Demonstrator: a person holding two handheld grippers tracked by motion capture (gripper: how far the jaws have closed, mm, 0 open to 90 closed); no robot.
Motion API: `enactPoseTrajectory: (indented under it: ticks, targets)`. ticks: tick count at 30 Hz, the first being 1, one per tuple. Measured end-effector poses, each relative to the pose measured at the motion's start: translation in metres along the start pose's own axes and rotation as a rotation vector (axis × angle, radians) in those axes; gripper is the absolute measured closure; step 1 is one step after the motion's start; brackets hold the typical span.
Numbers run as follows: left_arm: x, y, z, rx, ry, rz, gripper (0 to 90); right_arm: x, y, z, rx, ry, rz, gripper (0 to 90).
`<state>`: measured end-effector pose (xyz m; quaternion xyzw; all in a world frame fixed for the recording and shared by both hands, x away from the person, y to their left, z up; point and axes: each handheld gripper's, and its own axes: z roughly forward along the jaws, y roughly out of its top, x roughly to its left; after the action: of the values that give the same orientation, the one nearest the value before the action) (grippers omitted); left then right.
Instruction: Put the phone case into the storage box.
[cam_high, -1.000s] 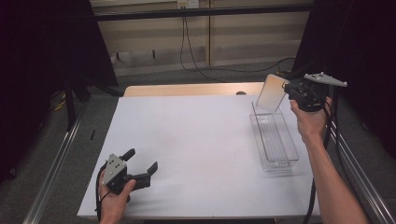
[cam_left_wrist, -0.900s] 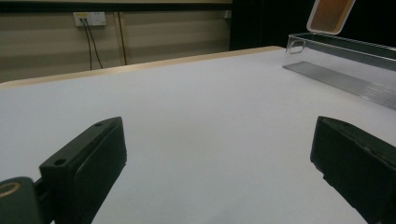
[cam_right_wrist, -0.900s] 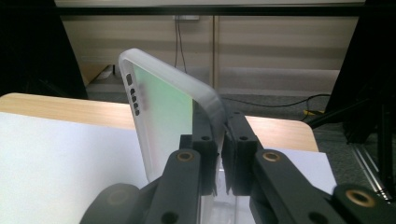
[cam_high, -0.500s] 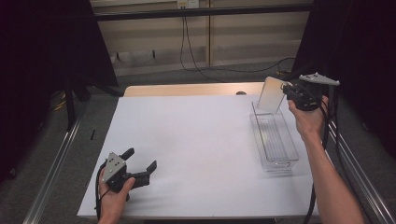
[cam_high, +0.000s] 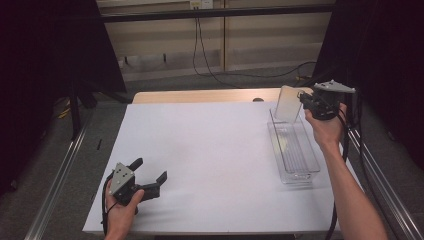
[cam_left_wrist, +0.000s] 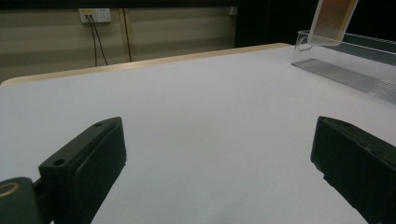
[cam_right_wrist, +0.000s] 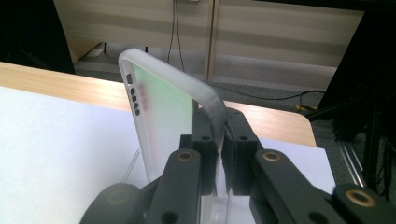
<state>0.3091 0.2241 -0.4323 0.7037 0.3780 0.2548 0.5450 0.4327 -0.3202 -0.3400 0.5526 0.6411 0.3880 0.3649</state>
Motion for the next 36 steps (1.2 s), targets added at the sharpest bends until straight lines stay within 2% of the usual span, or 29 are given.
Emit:
enactPoseTrajectory:
  ticks: [7, 12, 24, 36]
  targets:
    - [-0.003, 0.001, -0.002, -0.007, -0.005, 0.015, 3.4, 0.000, -0.008, 0.005, 0.023, -0.010, -0.006, 84.3]
    - [-0.001, 0.001, 0.000, -0.003, 0.000, 0.010, 3.4, 0.001, -0.009, 0.008, 0.024, -0.024, -0.018, 84.4]
    - [0.001, 0.001, -0.001, -0.005, 0.005, 0.008, 3.3, 0.013, -0.013, 0.019, 0.029, -0.042, -0.052, 84.4]
    - [0.000, 0.001, -0.001, -0.002, 0.003, 0.010, 3.3, 0.011, -0.018, 0.025, 0.043, -0.056, -0.048, 84.4]
